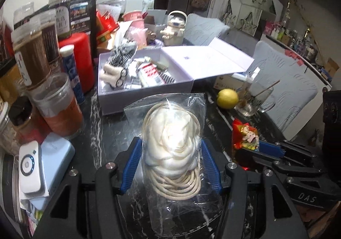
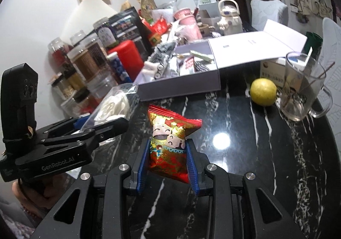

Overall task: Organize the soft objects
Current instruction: 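Lift the red packet and bagged cord with both grippers toward the box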

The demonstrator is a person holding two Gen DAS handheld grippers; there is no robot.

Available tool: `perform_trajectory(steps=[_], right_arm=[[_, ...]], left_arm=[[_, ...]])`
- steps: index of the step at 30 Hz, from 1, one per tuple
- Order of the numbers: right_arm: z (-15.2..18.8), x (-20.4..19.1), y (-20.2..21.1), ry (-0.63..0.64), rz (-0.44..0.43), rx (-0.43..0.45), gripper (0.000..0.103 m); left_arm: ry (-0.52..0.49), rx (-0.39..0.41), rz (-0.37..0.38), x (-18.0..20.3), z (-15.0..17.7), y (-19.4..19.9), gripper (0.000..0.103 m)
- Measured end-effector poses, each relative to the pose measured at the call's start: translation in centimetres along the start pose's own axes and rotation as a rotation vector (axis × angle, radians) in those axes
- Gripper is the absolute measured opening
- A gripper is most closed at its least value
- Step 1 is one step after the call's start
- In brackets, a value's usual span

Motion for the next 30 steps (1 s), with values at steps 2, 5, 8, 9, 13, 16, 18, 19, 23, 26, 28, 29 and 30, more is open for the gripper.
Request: perform_trajectory(steps=[2,5,8,9,13,16,18,19,23,26,28,29,30], right_arm=[[-0.5,-0.3,0.3,0.007,-0.006,0.009,0.032],[-1.3,-0.6,0.7,0.019,-0.009,0.022,0.032],[-2.1,-0.9,1.1,0.030,-0.014,0.035,0.032],[-2.5,-1.1,1.2,0.036,-0.017,0.041,0.032],[-4.1,-1.5,1.6,0.063,-0.020,0.065,0.032],[-5.4,-1.7,1.8,0.077,-0.029,0.080,0.032],[-6.4,-1.8,1.8,0.088,-0.036,0.085,0.032],[-6.8,-1.8,1.7,0.092,-0.036,0.087,0.032],[-8.7,-1.5,1.6,0.112,-0.034,0.103,0.032],[-10.0,-1.3,1.3,0.123,-0.040,0.114,0.032],[-11.1,-1.3,1.2,0.136,-0.037,0.125,0.032],[-11.5,-1.3,1.2,0.145,-0.036,0.129,0.032],[-12.0,-1.3,1.1,0.152,-0.034,0.134,0.032]], left_arm=[[-0.007,0.023,0.002,0.2,-0.7,0.6,0.056],[-0.013,0.052,0.008,0.4,-1.9,1.2,0.056],[-0.019,0.075,0.014,0.5,-3.0,1.6,0.056],[-0.021,0.083,0.016,0.6,-3.4,1.8,0.056],[-0.035,0.119,0.016,0.4,-5.3,2.2,0.056],[-0.041,0.143,0.013,0.3,-6.6,2.3,0.056],[-0.042,0.159,0.008,0.2,-7.6,2.3,0.056],[-0.042,0.163,0.006,0.0,-8.0,2.2,0.056],[-0.039,0.197,0.004,-0.3,-10.4,2.2,0.056],[-0.034,0.227,-0.006,-0.4,-11.9,2.1,0.056],[-0.035,0.244,-0.013,-0.5,-12.7,1.9,0.056],[-0.033,0.249,-0.009,-0.5,-13.1,1.8,0.056],[-0.031,0.252,-0.004,-0.5,-13.5,1.6,0.056]])
Point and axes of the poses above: each gripper's, at about its wrist camera, not at the fingertips, and y roughly against the way its jaws point, x to its right, z to its underside, the point moved 8 cm from there along -y, roughly the way its jaws point, and after that the axes turned 12 degrees about -z, right-handed, at the moved point
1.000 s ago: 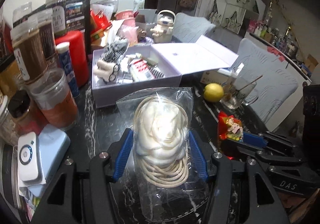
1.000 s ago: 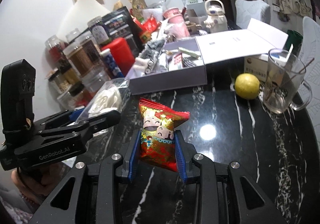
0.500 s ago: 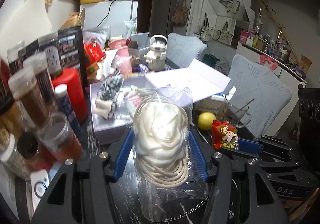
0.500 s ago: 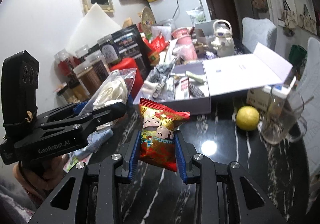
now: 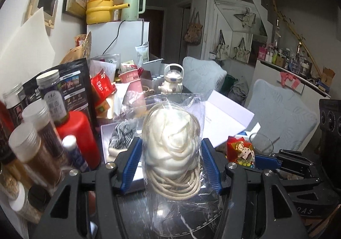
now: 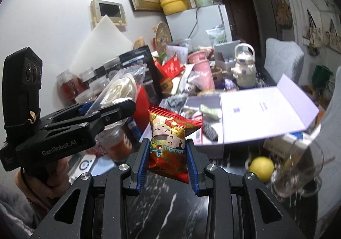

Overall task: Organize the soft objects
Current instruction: 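Lift the red packet and bagged cord with both grippers toward the box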

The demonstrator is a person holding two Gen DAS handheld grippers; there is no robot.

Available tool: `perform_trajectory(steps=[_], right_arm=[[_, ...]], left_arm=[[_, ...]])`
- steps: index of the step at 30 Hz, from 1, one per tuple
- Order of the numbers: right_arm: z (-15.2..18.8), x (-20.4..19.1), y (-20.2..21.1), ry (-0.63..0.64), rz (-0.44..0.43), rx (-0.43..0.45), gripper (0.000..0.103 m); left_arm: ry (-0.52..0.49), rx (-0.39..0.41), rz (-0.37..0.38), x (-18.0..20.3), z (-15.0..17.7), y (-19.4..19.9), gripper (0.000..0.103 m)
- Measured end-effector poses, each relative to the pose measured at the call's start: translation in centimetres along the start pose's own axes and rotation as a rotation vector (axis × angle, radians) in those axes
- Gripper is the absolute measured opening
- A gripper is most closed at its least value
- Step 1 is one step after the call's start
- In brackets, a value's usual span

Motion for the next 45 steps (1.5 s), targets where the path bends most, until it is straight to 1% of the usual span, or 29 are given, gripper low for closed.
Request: perform_trajectory(steps=[8,12,20,29,31,36,45], right_arm=[[-3.5,0.8,-1.6,0.050,-0.011,0.009,0.032],[-5.1,1.6,-2.8,0.058,-0.005,0.014,0.032],[-8.2,3.5,-5.4,0.078,0.003,0.030,0.032],[-11.2,6.4,-8.9,0.084,0.002,0.028,0.032],[-11.6,7.0,-9.9,0.079,-0.009,0.025,0.032],[-11.8,8.3,-12.0,0.041,-0.038,0.017,0.032],[-11.2,10.7,-15.1,-0.002,0.007,-0.026,0.032]], left_arm=[[0.007,0.030,-0.003,-0.5,-2.5,-2.7,0.056],[0.000,0.052,-0.029,-0.9,-3.5,-4.2,0.056],[0.023,0.075,-0.051,-2.0,-5.7,-8.0,0.056],[0.039,0.064,-0.106,-3.4,-6.7,-12.4,0.056],[0.044,0.058,-0.116,-3.7,-6.8,-13.1,0.056],[0.045,0.008,-0.131,-4.2,-5.9,-15.9,0.056],[0.017,-0.078,-0.157,-4.4,-3.9,-19.8,0.056]])
Point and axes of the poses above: each gripper's, at about its wrist camera, not at the fingertips, and y roughly against the way its jaws point, x to its right, z to its underside, the point moved 8 cm from there along -y, roughly the way its jaws point, and after that the axes turned 12 degrees about -z, right-handed, at the moved point
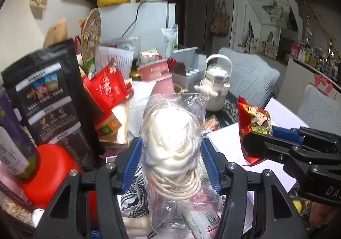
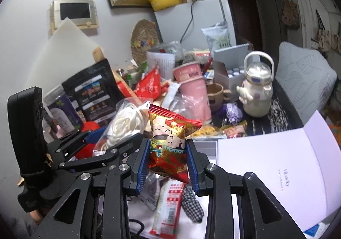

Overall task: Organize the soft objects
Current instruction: 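Lift the red packet and bagged cord with both grippers toward the box, then lower both held items into the box and open both grippers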

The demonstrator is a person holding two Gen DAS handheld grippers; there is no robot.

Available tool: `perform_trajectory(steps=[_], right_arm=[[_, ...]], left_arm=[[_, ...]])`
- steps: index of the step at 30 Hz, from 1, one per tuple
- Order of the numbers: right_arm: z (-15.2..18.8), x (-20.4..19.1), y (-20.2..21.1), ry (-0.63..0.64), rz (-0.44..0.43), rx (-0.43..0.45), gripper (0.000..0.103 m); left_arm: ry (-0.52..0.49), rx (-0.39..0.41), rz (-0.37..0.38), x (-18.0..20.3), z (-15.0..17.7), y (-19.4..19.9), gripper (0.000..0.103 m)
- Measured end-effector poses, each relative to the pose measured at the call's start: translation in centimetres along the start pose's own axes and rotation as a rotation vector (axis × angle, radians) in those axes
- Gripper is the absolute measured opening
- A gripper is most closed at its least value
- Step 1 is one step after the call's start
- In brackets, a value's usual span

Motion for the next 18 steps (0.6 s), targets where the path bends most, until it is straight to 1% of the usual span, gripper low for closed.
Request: perform_trajectory(steps=[6,9,13,18], right_arm=[[0.8,1.1,-1.2,-0.013,0.023,-0.037,0.032],[1.5,2.0,-2.0,-0.024,0.037,-0.067,0.032],[2.3,2.7,-3.0,-0.042,0.034,-0.104,0.033],[2.9,3.3,-3.8,-0.058,0.027,-0.131,0.033]], left_arm=[[-0.026,-0.046,-0.013,0.7,1.3,-2.1,0.056],[-0.042,-0.084,-0.019,1.2,2.2,-3.5,0.056],[-0.054,-0.137,-0.024,1.5,3.4,-5.1,0.056],[-0.078,-0.173,-0.050,1.8,4.3,-6.2,0.056]])
Point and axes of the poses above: each gripper's, at about its wrist camera, not at the fingertips, and y roughly against the way its jaws point, x to its right, z to its underside, the point moved 8 cm from there along -y, roughly the way its jaws point, and after that the axes turned 12 degrees about -z, right-handed, at the moved point
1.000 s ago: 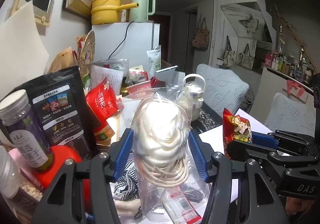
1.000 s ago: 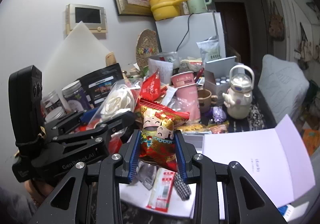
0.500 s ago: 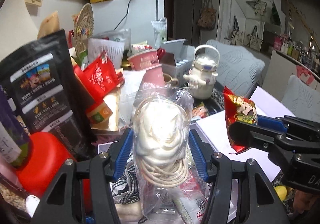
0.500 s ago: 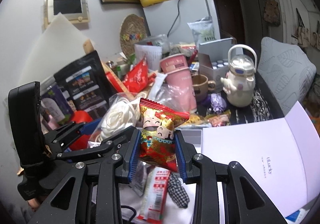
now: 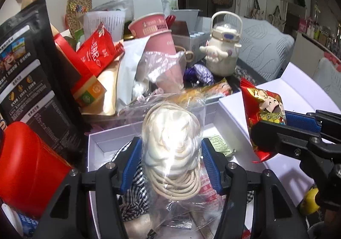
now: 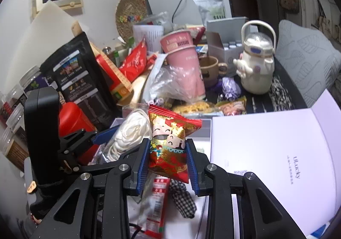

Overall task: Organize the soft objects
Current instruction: 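Lower both held items into the box and open both grippers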

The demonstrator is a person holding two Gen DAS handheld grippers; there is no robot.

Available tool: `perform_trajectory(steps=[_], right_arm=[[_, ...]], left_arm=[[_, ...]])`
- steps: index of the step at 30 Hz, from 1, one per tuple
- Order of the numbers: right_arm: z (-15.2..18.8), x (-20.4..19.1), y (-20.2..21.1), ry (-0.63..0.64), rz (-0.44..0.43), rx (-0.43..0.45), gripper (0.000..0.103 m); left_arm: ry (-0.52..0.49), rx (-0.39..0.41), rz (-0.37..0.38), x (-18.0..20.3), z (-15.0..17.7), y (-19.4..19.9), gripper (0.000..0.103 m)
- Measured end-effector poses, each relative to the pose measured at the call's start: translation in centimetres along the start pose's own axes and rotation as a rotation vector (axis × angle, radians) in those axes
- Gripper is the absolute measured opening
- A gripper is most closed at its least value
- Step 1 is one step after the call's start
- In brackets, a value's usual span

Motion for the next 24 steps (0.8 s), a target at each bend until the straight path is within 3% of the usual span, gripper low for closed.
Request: perform_trajectory(steps=[17,24], right_arm=[[2.3,1.8,-3.8,-0.025,0.035,-0.111,0.033],[3.0,2.6,-4.6,-0.058,0.031,-0.143,0.033]], left_arm=[[-0.101,-0.025,-0.100,0.6,0.9,-1.7,0.056],[-0.114,-0.049,-0.146,0.6,1.3,-2.2,0.066]])
Point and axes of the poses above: each gripper's, at about its wrist camera, not at the fingertips, and y roughly against the way its jaws point, x to its right, z to its underside, the point moved 8 cm from there along -y, roughly the way its jaws point, and after that the axes turned 12 degrees about -z, right-handed, at the moved point
